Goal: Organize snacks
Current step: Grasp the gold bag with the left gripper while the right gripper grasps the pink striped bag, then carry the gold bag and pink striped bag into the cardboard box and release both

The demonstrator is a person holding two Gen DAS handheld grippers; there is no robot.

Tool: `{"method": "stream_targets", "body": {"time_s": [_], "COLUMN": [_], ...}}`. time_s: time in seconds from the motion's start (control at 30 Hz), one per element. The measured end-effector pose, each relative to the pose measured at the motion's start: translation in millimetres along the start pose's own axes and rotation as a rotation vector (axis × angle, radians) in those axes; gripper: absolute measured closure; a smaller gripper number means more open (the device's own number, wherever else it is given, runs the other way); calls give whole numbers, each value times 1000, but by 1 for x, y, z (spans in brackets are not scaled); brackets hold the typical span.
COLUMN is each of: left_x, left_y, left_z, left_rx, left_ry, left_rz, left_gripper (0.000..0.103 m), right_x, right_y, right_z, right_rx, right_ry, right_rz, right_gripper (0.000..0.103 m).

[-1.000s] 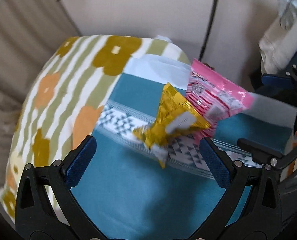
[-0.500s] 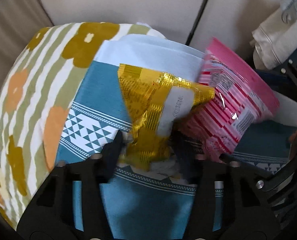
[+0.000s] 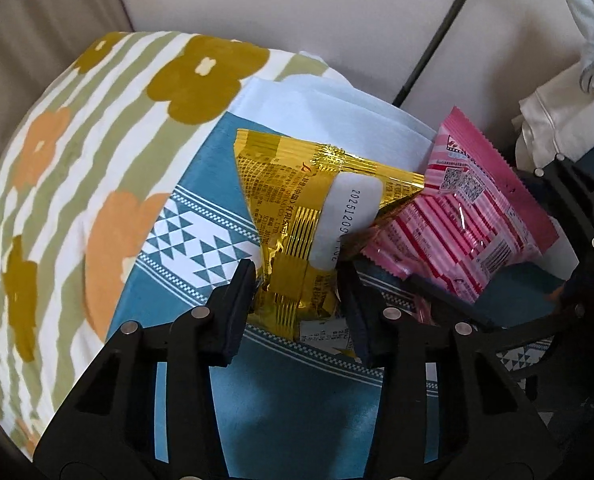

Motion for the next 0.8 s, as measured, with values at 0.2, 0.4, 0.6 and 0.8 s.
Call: {"method": "stream_targets", "body": {"time_s": [0.2,0.4,0.6,0.8], "left_x": [1,15,26,42], "left_y": [-18,-49,-80,-133], "left_z": [7,12,5,-2], "left_rx": [27,64,90,153], "left_ry": [-24,-35,-91,-167], "left_rz": [30,78,122,172], "left_gripper": [64,64,64,64], "right_x": [6,11,15,18], "right_y": [-5,-28,-55,-99], "right_z": [2,3,3,17], "right_rx": [0,39,81,147], "right_ry": [32,58,69,54], "right_rz": [13,27,54,96], "right_gripper": [33,36,39,40]}}
Point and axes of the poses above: each gripper's, at about its wrist camera, not at the fingertips, and y roughly the way its jaws point, x to its right, z to its top, the point moved 1 cm from there along y, roughly the way its jaws point, and after that the axes turned 14 degrees about x, right-handed, at the moved point
